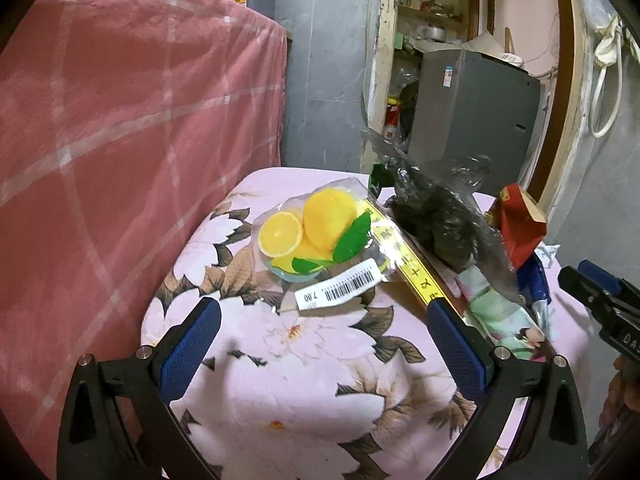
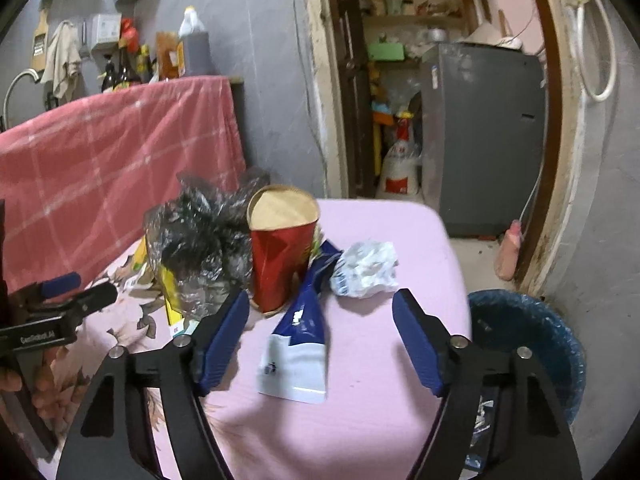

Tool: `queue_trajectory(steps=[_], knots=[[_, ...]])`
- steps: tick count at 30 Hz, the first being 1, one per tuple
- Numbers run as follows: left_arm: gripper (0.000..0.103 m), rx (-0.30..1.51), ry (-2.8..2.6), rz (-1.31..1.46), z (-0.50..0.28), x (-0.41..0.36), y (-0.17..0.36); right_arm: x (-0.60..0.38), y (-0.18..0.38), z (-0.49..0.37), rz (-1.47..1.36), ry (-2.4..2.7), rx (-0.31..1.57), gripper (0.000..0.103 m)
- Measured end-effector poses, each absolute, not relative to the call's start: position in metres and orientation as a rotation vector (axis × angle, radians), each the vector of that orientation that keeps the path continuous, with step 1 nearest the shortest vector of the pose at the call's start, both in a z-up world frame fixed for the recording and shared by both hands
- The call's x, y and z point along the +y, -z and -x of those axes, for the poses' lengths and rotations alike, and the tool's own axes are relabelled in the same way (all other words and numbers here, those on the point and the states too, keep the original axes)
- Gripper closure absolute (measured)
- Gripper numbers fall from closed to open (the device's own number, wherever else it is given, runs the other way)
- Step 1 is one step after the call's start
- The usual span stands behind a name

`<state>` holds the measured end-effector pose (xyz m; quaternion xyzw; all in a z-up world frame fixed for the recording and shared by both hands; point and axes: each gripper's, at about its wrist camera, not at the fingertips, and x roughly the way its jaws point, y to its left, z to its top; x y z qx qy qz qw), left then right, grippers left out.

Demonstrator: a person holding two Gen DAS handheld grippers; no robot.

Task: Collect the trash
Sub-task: 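Grasp the lemon-print bag with the left tool while the right tool grasps the blue-white tube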

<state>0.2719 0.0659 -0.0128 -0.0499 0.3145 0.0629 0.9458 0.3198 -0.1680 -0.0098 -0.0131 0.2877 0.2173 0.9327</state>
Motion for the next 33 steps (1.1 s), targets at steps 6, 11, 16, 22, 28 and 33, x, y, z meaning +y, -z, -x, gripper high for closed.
queue_trajectory(steps=[6,11,16,22,28,33], knots=[[0.005,0.666,-0.121,-0.006,-0.286,0.064,0.018,-0.154,0.021,-0.334,0.041,-0.427,0.668,0.047],[0.009,0.698,-0.13,-0.072,-0.3,0.063,0.026,-0.146,0.029,-0.344,0.048,-0.407,0.708,0.051],[0.022,0.726,-0.141,-0.138,-0.314,0.059,0.033,-0.141,0.033,-0.349,0.064,-0.391,0.722,0.053],[0.05,0.772,-0.154,-0.168,-0.325,0.06,0.04,-0.139,0.037,-0.353,0.064,-0.383,0.741,0.059],[0.09,0.779,-0.14,-0.169,-0.329,0.062,0.042,-0.138,0.041,-0.355,0.05,-0.39,0.76,0.071],[0.101,0.745,-0.136,-0.159,-0.321,0.061,0.038,-0.139,0.04,-0.35,0.041,-0.395,0.749,0.076]])
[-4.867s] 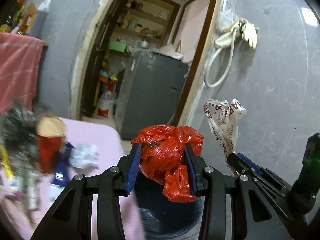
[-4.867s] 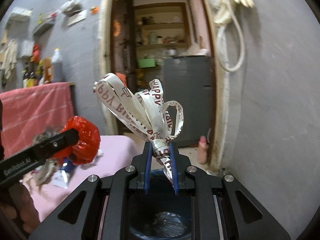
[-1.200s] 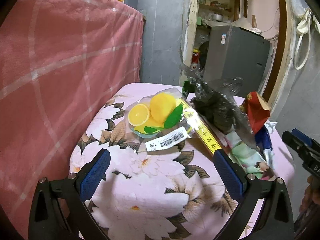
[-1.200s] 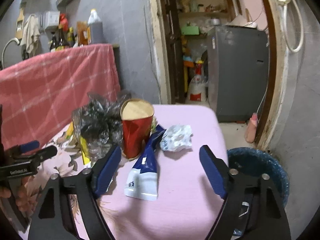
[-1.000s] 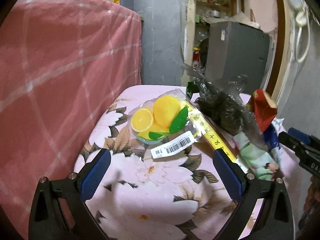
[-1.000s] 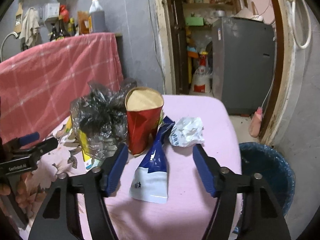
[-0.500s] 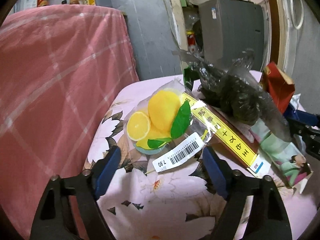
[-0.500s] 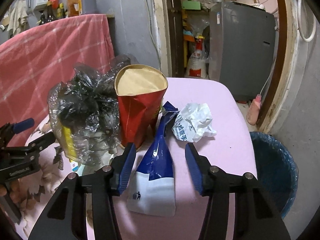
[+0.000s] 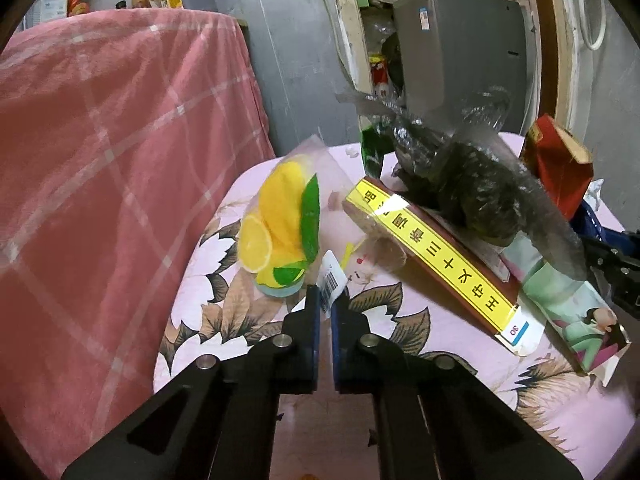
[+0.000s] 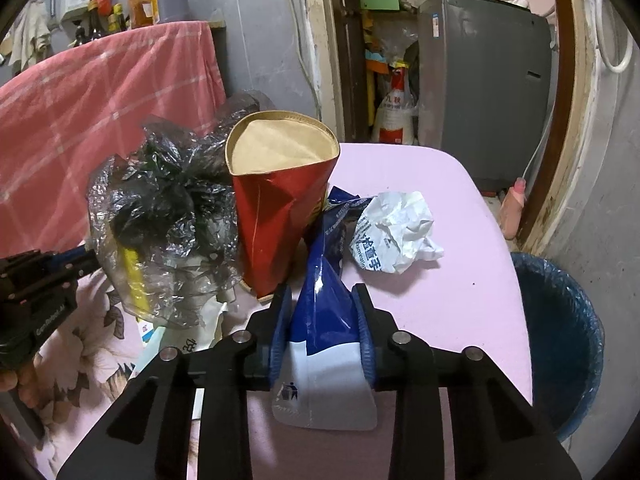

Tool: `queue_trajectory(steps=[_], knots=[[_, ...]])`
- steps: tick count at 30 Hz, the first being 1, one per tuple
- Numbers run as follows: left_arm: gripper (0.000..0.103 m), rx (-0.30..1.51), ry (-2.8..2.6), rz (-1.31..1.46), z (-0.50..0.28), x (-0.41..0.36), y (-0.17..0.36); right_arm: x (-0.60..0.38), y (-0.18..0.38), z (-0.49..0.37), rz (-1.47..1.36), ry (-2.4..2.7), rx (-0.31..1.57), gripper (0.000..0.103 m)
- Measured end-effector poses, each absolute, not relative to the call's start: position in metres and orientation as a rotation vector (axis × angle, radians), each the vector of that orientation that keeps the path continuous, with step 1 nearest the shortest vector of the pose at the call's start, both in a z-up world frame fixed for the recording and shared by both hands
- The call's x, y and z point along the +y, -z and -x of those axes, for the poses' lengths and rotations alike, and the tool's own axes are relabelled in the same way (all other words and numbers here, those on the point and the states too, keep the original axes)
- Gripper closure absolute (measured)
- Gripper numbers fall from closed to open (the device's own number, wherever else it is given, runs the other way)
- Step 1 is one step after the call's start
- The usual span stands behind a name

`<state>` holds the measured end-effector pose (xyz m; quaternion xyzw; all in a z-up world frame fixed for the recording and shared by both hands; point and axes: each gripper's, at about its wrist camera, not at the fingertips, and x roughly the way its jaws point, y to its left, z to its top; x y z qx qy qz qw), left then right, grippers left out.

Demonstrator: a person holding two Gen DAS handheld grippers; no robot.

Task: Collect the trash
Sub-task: 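Grasp the lemon-print bag with the left tool while the right tool grasps the blue-white tube, then carry both items over the blue bin and open both tools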

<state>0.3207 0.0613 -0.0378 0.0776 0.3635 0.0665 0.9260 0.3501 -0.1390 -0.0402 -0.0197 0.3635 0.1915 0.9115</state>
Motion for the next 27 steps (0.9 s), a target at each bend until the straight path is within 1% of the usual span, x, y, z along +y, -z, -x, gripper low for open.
queue_trajectory(steps=[2,12,27], knots=[[0.103,0.726,-0.134,-0.147,-0.316,0.062,0.035,-0.141,0.039,-0.348,0.033,-0.396,0.743,0.078],[0.103,0.634,-0.08,-0.043,-0.28,0.052,0.013,-0.155,0.031,-0.332,-0.02,-0.426,0.703,0.085],[0.103,0.491,0.041,0.046,-0.237,0.009,-0.024,-0.176,-0.004,-0.296,-0.078,-0.47,0.557,0.086]])
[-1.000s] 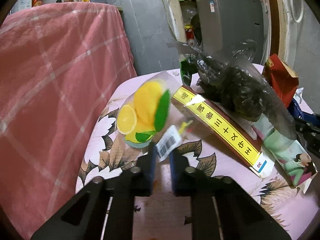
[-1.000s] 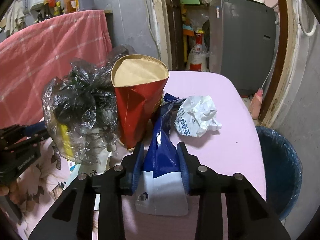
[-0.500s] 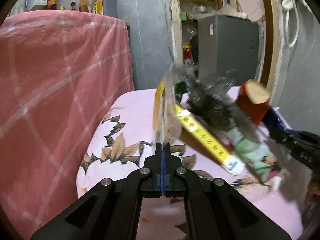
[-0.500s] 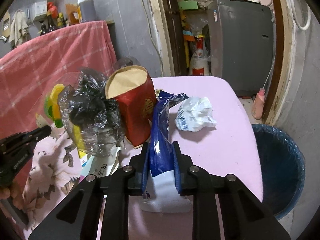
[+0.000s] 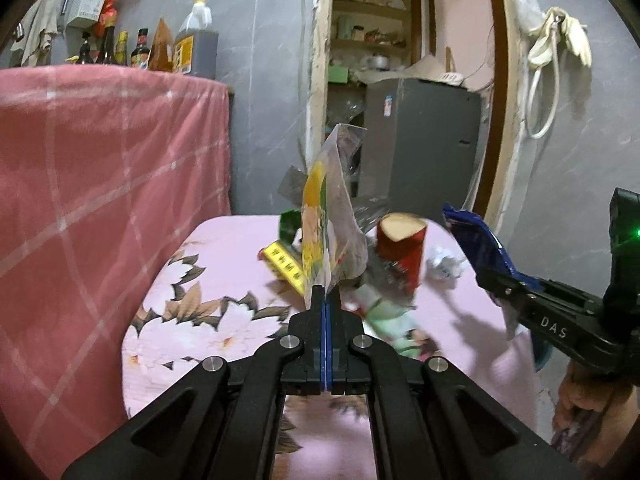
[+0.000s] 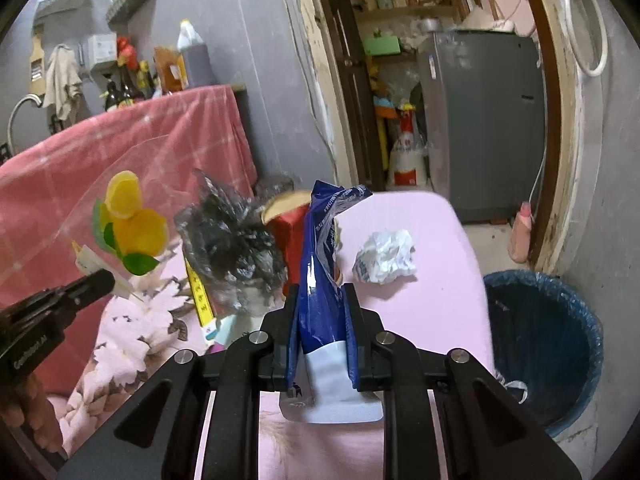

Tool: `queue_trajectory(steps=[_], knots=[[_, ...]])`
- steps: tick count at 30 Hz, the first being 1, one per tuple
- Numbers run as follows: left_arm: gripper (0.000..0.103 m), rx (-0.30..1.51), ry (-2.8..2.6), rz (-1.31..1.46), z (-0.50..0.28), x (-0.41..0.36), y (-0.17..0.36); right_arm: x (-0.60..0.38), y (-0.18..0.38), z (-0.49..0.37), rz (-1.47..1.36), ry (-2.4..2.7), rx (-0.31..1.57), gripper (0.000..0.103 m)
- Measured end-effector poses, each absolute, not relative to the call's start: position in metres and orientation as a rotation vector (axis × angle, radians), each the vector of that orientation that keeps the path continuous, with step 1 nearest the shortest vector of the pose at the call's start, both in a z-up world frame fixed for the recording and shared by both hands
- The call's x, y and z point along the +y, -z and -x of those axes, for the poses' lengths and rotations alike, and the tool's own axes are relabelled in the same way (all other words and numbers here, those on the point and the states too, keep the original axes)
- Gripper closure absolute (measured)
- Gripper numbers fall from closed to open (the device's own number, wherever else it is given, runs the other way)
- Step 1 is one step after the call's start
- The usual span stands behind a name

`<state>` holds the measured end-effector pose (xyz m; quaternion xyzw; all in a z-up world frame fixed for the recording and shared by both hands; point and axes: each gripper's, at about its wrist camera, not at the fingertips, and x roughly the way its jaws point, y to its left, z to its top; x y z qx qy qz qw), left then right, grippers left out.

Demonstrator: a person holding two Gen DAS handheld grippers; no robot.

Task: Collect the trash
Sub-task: 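Carry both items over the blue bin and open both tools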

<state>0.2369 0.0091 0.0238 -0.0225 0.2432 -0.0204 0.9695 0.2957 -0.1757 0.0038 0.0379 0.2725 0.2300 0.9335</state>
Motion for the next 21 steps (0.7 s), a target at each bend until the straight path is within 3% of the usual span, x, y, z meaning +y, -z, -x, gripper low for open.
queue_trajectory(steps=[21], knots=[[0.103,0.37,0.266,0.082,-0.236,-0.092,-0.044,-0.261,-0.034,-0.261,-0.113,-0.352,0.314,0.086]])
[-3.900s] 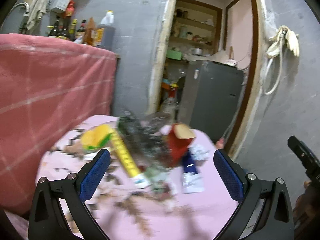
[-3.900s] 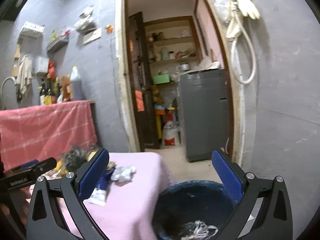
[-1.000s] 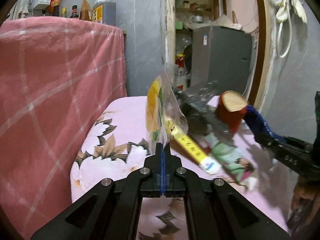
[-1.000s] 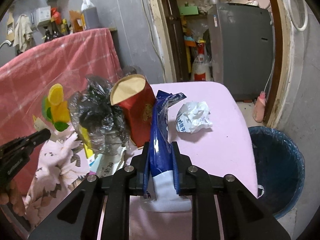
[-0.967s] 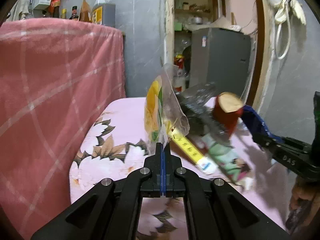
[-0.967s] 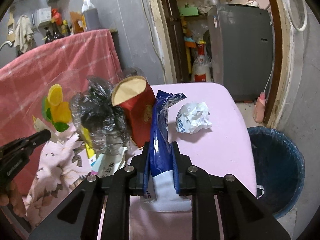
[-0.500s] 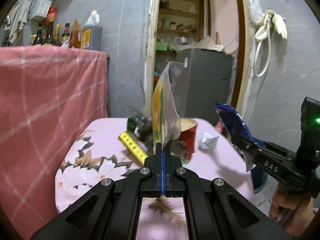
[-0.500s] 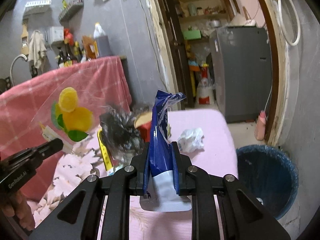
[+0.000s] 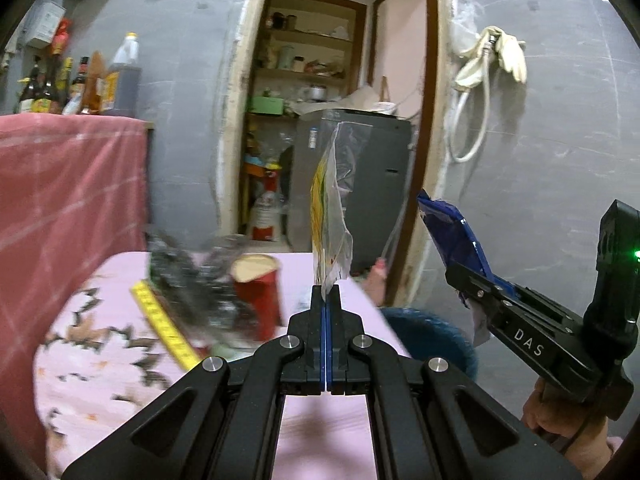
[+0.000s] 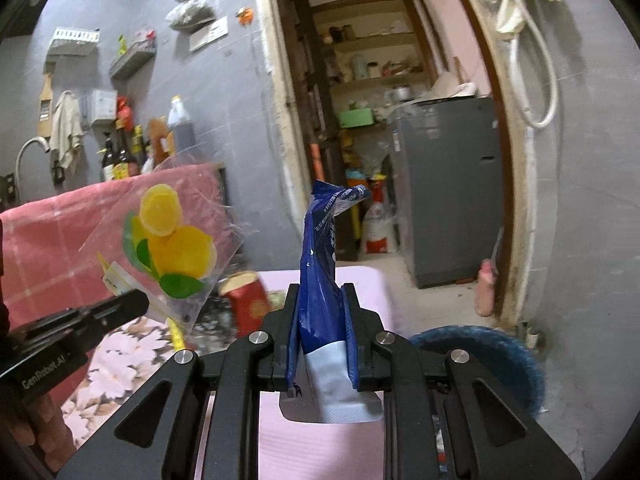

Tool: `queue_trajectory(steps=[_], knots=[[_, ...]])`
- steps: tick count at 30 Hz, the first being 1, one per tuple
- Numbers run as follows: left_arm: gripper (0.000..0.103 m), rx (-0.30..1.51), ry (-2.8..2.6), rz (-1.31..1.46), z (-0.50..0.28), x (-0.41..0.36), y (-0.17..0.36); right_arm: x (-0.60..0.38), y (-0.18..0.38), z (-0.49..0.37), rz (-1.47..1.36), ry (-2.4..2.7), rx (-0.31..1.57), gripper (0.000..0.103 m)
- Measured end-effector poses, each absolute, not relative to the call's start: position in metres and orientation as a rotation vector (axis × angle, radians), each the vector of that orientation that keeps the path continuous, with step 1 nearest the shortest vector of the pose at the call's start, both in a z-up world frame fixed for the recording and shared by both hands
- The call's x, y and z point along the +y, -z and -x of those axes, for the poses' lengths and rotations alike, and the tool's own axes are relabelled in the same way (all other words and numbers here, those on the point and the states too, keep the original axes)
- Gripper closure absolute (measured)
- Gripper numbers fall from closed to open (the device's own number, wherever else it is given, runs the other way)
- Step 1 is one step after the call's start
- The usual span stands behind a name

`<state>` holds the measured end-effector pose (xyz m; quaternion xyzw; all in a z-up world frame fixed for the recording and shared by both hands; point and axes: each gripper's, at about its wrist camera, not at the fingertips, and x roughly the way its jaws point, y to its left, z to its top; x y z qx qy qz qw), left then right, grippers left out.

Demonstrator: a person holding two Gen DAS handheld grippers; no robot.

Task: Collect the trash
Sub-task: 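Carry both items over the blue bin and open both tools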

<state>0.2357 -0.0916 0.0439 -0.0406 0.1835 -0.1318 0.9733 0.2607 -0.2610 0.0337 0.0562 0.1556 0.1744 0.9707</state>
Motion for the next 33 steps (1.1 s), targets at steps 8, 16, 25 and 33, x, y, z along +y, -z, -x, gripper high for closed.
queue_trajectory(steps=[8,16,25,33], knots=[[0.103,0.406,0.354,0.108,-0.26,-0.148,-0.03,-0.316,-0.023,-0.263,-0.131,-0.245,0.316,0.086],[0.103,0.483,0.396,0.101,-0.288,-0.196,-0.008,-0.36,-0.006,-0.279,-0.156,-0.175,0.343,0.086],[0.103,0.641,0.397,0.093,-0.327,-0.223,0.02,-0.385,0.022,-0.307,-0.213,-0.156,0.445,0.086],[0.103,0.739,0.385,0.079,-0.341,-0.228,0.044,-0.392,0.045,-0.326,-0.251,-0.15,0.545,0.086]])
